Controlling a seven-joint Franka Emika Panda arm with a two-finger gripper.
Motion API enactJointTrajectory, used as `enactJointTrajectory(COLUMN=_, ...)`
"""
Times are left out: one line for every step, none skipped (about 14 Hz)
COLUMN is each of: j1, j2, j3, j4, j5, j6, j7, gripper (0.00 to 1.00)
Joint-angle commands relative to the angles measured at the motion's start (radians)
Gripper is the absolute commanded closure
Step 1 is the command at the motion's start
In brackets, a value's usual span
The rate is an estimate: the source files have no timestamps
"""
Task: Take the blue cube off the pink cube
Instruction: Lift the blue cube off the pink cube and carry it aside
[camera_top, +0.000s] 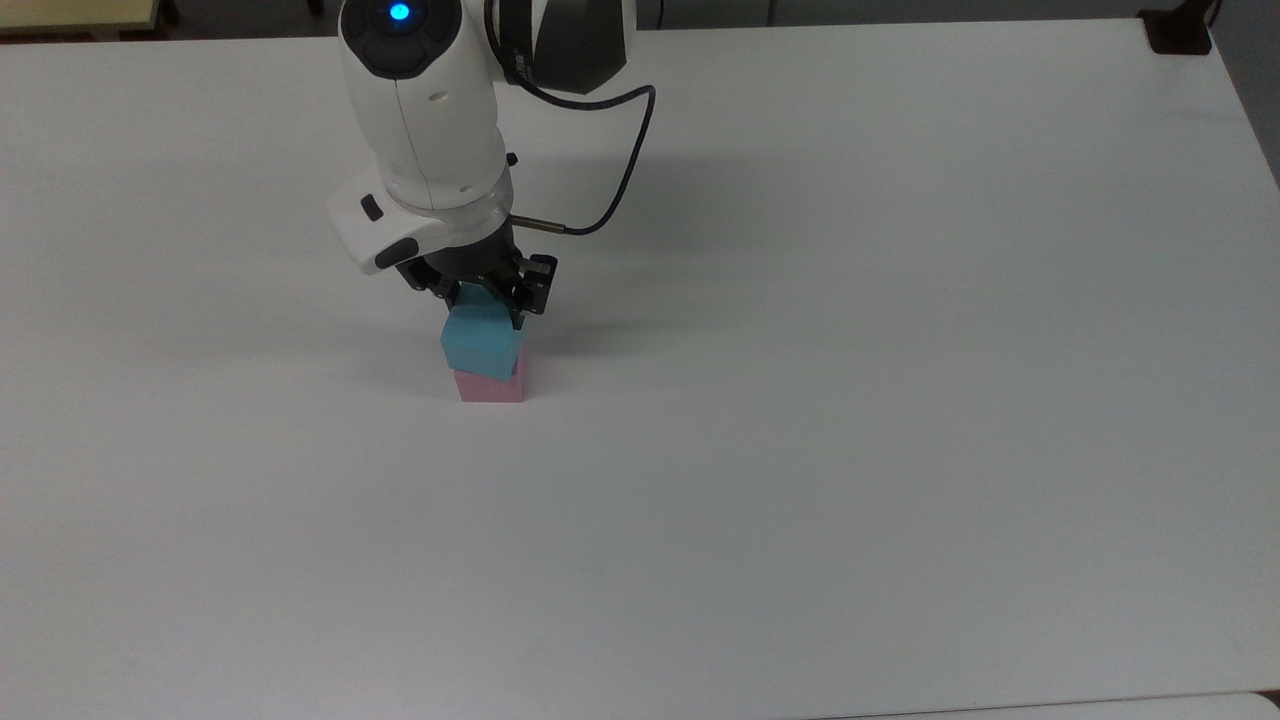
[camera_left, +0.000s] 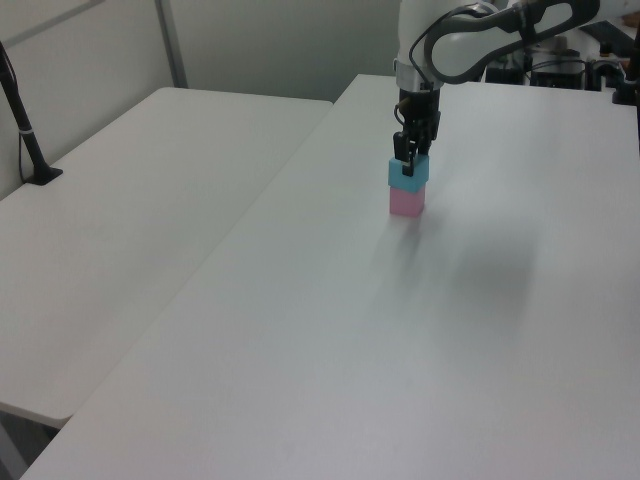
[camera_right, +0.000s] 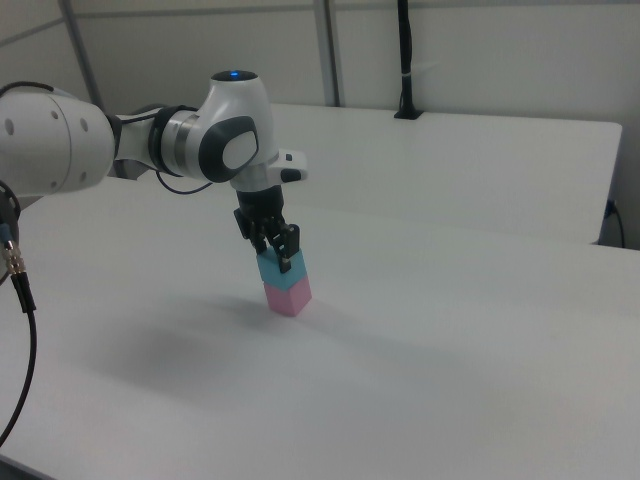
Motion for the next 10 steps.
enactJointTrajectory(j1=-0.012, j2=-0.03, j3=0.012, j4=-0.011, j5=-0.004, j6=0.01, j7=0.003, gripper=0.65)
enactJointTrajectory(j1=-0.027, j2=-0.06, j3=0.012, j4=-0.013, j5=-0.006, j6=0.008, j7=-0.004, gripper=0.65)
enactJointTrajectory(j1=-0.045, j2=-0.083, j3=0.012, j4=-0.017, j5=-0.006, j6=-0.001, j7=-0.028, gripper=0.65)
enactJointTrajectory(j1=-0.062, j2=-0.1, j3=0.012, j4=-0.019, j5=-0.006, j6=-0.034, j7=-0.08, gripper=0.65)
enactJointTrajectory(j1=-0.079, j2=-0.114, j3=0.012, j4=-0.019, j5=-0.007, j6=-0.077, j7=-0.144, gripper=0.65)
enactJointTrajectory(j1=-0.116, j2=-0.134, j3=0.008, j4=-0.022, j5=-0.007, j6=-0.12, j7=-0.234, gripper=0.65)
enactJointTrajectory(j1=-0.139, j2=-0.152, j3=0.004, j4=-0.037, j5=-0.007, j6=-0.137, j7=-0.287, gripper=0.65)
enactJointTrajectory(j1=-0.162, j2=-0.166, j3=0.001, j4=-0.058, j5=-0.009, j6=-0.139, j7=-0.338, gripper=0.65)
enactJointTrajectory(j1=-0.205, j2=-0.179, j3=-0.001, j4=-0.075, j5=-0.013, j6=-0.14, j7=-0.396, gripper=0.65)
enactJointTrajectory(j1=-0.234, j2=-0.182, j3=-0.001, j4=-0.1, j5=-0.055, j6=-0.136, j7=-0.451, gripper=0.65)
